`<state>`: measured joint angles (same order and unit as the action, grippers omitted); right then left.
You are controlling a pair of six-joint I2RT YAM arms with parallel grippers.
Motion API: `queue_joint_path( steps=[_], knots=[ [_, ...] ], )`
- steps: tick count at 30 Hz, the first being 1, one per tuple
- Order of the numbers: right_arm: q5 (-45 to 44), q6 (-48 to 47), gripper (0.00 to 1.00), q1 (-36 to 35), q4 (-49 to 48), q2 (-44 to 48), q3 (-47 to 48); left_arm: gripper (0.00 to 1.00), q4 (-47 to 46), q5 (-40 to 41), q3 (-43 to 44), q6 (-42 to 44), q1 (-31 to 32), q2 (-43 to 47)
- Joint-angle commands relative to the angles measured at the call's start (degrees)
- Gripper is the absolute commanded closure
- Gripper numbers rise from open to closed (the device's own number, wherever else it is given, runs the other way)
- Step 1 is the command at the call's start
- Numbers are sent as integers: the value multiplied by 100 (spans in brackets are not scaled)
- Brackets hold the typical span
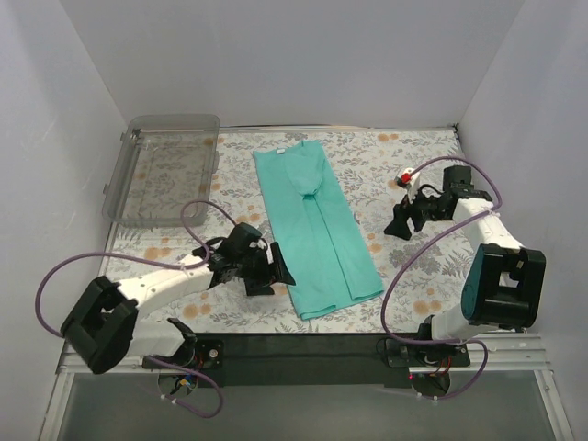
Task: Fold and stack the t-shirts
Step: Fold the tshirt
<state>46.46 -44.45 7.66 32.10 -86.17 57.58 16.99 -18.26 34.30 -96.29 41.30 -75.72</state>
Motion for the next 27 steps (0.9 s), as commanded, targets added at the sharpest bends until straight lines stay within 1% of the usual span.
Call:
queue_joint_path(
  steps=[1,2,3,4,5,6,7,8,9,10,11,12,13,14,15,16,18,19,21,22,24,26,27],
  knots=[
    [459,-2282,34,-273,1103,328,-45,32,814,235,419,1260,-25,996],
    [574,-2879,32,-309,1419,381,-45,32,788,192,584,1836,-25,1311],
    [697,-3503,28,-344,2197,451,-37,32,692,70,621,2155,-17,1454],
    [889,-5284,26,-370,2674,452,-28,29,482,-53,656,2454,1,1568],
    [909,-6190,25,-362,3201,426,-28,28,402,-185,743,2797,10,1752],
    [883,-7121,23,-370,4085,347,-28,28,262,-291,770,3357,36,1824],
    [770,-7983,23,-388,4338,303,-36,28,17,-379,771,3676,54,1885],
    [664,-8140,22,-440,4340,320,-132,28,-81,-389,779,3914,80,1921],
    [532,-8272,22,-563,4340,399,-220,28,-152,-519,797,4508,124,1886],
    [357,-8404,22,-590,4331,460,-308,28,-205,-529,806,4784,237,1842],
    [329,-8657,22,-625,4314,504,-492,28,-214,-555,797,5065,325,1703],
    [320,-8712,22,-652,4322,583,-546,27,-214,-564,762,5416,439,1623],
    [303,-8730,22,-739,4323,619,-590,25,-223,-504,710,6002,745,1553],
    [285,-8739,22,-757,4314,680,-669,25,-240,-390,648,6356,957,1421],
    [268,-8730,23,-957,4296,715,-713,25,-266,-276,578,6621,1351,1359],
    [233,-8678,23,-1020,4253,751,-748,25,-389,-100,386,6963,1494,1289],
    [127,-8345,25,-1239,4025,830,-871,25,-521,-46,244,7080,1688,1104],
    [14,-8213,26,-1310,3911,865,-924,25,-739,24,130,7072,1802,1051],
    [-110,-7836,29,-1556,3569,979,-1125,27,-978,77,24,7019,2012,972],
    [-215,-7677,30,-1644,3436,1023,-1196,27,-1153,234,-11,7010,2083,928],
    [-364,-7326,34,-1846,3068,1129,-1433,29,-1242,367,-12,6975,2268,726],
    [-400,-7193,35,-1917,2891,1155,-1522,31,-1365,446,-29,6957,2347,481],
    [-401,-7123,37,-1935,2812,1146,-1539,32,-1400,490,-29,6957,2409,401]
  ],
)
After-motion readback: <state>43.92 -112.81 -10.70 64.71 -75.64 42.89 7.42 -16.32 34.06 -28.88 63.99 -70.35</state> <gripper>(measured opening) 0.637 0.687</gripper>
